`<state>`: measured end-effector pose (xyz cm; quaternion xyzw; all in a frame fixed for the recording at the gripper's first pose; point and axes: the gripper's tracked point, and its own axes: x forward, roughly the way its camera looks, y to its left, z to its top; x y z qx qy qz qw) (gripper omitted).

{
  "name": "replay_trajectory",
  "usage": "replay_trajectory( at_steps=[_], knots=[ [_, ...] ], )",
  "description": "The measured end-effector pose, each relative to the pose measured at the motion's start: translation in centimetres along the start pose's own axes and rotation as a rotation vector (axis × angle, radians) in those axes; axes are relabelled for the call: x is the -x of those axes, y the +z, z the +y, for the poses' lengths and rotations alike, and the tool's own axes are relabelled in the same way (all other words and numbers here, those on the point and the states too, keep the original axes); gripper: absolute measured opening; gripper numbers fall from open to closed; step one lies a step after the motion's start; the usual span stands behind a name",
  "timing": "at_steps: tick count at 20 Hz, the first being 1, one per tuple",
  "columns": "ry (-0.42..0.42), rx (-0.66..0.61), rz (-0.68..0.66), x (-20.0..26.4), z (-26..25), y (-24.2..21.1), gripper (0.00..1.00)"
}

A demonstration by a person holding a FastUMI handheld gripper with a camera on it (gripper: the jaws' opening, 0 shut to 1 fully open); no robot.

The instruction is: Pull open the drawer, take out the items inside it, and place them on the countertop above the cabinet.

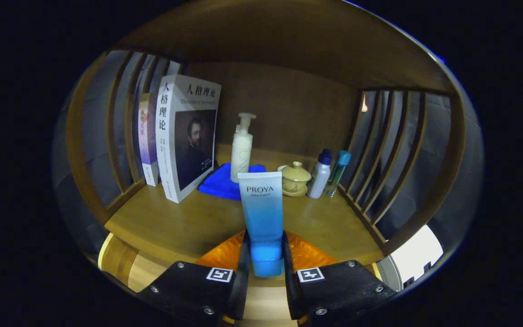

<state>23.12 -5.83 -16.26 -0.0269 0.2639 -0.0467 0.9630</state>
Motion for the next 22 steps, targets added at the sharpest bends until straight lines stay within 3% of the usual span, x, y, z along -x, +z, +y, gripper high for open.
replay_trajectory(
  at_steps=[7,19,20,22],
  knots=[
    [0.012,0.043,0.079,-3.7,0.6,-2.4,0.40],
    [0.042,0.000,0.069,-6.2,-0.2,-2.8,0.49],
    [0.048,-0.001,0.058,-5.9,-0.2,-2.7,0.52],
    [0.076,-0.034,0.012,-4.1,0.2,-1.7,0.78]
  ],
)
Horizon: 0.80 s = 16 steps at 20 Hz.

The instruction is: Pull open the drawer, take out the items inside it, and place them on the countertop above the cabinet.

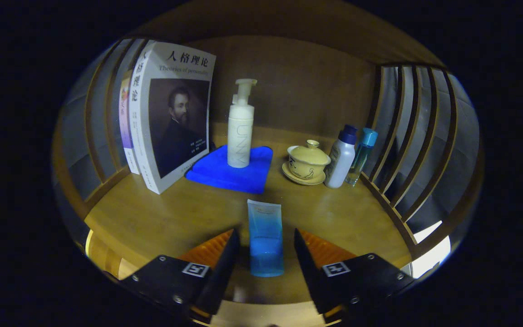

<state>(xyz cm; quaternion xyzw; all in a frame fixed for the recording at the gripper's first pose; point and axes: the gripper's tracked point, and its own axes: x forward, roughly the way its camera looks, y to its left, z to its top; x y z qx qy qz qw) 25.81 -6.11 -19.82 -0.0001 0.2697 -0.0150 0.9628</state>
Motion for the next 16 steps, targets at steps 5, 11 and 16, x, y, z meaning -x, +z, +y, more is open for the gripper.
replay_trajectory(
  at_steps=[5,11,16],
  knots=[
    [0.036,-0.104,-0.193,7.2,0.9,2.7,0.95],
    [0.016,-0.099,-0.397,16.7,1.7,2.7,0.95],
    [-0.027,-0.064,-0.512,22.9,3.8,-0.6,0.95]
  ],
)
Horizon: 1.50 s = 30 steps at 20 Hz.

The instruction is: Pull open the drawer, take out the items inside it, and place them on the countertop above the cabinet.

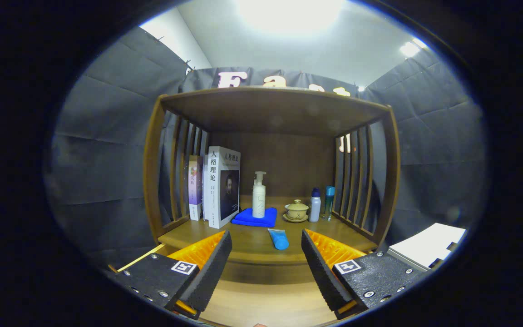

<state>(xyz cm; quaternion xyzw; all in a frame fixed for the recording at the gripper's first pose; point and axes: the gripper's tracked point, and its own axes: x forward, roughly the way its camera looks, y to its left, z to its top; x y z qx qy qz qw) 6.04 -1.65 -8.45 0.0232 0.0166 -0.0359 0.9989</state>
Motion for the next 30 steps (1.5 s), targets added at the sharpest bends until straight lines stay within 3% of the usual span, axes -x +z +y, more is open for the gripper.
replay_trajectory(
  at_steps=[6,15,26,30],
  knots=[
    [0.002,-0.004,0.014,6.9,0.5,-3.2,0.95],
    [0.048,0.031,0.126,11.8,2.3,-8.7,0.95],
    [0.011,0.056,0.232,11.2,1.1,-14.2,0.95],
    [-0.039,0.036,0.267,10.6,0.4,-15.4,0.95]
  ],
)
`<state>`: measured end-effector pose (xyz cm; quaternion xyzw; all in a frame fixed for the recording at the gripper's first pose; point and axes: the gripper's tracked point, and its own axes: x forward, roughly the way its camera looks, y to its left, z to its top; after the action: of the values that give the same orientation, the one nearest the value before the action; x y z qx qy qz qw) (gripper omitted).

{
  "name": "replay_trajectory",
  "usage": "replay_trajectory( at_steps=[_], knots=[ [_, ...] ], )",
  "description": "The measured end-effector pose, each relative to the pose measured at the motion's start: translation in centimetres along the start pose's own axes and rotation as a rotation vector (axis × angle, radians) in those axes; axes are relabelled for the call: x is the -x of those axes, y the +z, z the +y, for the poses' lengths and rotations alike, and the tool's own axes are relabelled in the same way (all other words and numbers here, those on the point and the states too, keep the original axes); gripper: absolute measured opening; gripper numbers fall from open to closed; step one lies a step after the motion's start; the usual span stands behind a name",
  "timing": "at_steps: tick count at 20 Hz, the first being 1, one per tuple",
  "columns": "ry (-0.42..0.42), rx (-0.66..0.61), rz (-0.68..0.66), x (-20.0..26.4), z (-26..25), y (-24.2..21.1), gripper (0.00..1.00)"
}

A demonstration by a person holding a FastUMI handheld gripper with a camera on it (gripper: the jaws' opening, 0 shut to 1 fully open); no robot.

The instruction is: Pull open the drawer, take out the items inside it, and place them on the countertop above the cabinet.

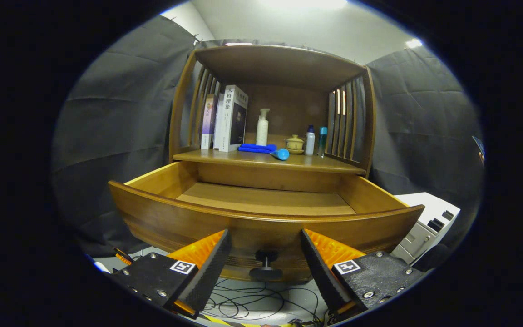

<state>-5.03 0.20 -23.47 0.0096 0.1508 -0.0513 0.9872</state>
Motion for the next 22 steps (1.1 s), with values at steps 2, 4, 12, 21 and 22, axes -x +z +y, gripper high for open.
replay_trajectory(
  at_steps=[2,4,12,21,22],
  knots=[
    [-0.003,-0.050,-0.018,-0.1,-0.2,0.3,0.95],
    [0.008,-0.062,-0.022,-0.4,-0.3,0.4,0.95],
    [0.039,-0.041,-0.016,-2.7,0.3,0.8,0.95],
    [0.049,-0.110,-0.040,-7.6,-0.1,2.4,0.95],
    [0.048,-0.118,-0.028,-8.6,0.0,2.0,0.96]
  ],
)
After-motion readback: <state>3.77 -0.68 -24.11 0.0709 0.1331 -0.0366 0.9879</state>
